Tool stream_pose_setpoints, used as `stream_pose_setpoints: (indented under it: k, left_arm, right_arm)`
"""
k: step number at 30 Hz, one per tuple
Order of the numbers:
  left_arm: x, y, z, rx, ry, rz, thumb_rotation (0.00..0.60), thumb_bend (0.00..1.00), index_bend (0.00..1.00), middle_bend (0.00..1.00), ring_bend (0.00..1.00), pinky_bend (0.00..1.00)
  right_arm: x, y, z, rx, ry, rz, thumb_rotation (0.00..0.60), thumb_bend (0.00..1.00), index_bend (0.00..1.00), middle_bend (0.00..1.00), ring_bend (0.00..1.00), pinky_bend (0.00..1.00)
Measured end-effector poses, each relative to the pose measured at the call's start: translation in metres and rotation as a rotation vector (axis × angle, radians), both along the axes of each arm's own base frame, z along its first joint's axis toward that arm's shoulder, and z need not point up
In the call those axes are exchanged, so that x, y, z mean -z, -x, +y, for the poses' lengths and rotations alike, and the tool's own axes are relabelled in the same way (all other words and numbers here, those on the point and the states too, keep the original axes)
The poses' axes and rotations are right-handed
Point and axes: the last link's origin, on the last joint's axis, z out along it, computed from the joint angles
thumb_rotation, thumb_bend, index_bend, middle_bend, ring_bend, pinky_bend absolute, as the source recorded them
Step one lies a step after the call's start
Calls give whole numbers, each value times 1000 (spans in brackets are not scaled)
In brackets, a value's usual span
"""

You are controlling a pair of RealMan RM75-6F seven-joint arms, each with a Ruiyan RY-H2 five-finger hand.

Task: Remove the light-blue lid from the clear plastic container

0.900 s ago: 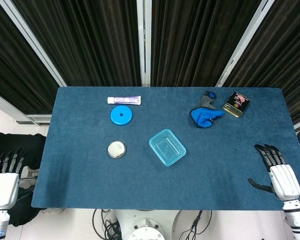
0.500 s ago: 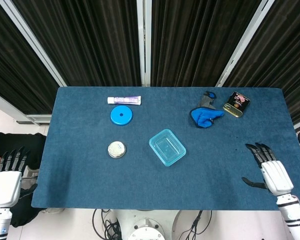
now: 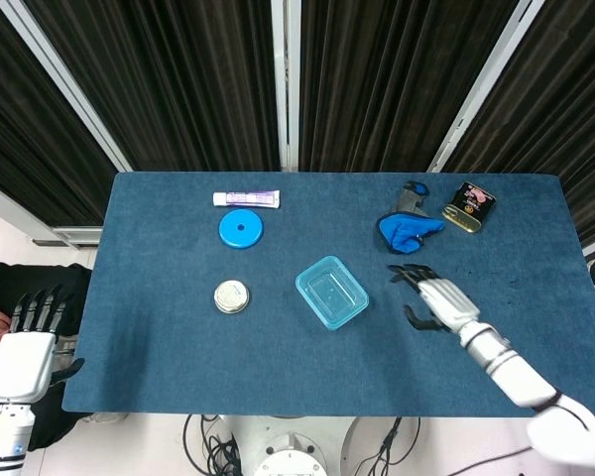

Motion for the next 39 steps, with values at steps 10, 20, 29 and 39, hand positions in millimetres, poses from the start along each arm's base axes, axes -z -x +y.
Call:
stream_pose_setpoints:
  k: [10,20,29,39]
  left_arm:
    - [1,4,5,-17,0,-15,600,0,104,9,0,0]
    - [1,6,7,-18,2,-33,600,0,104,9,0,0]
    - [0,7,6,-26,-2,-39,600,0,104,9,0,0]
    - [-1,8,4,-20,-2,-47,600,0,104,9,0,0]
  right_arm:
    - [49,-45,-36,43,-110,-57,600,552,0,178,0,0]
    - [66,-47,-57,87,-105,-45,600,553,0,174,0,0]
    - [82,-71,-54,20,-149,-76,600,553,0,170,0,0]
    - [89,-88,-34,-76,-217,-93,600,560,0,169,0,0]
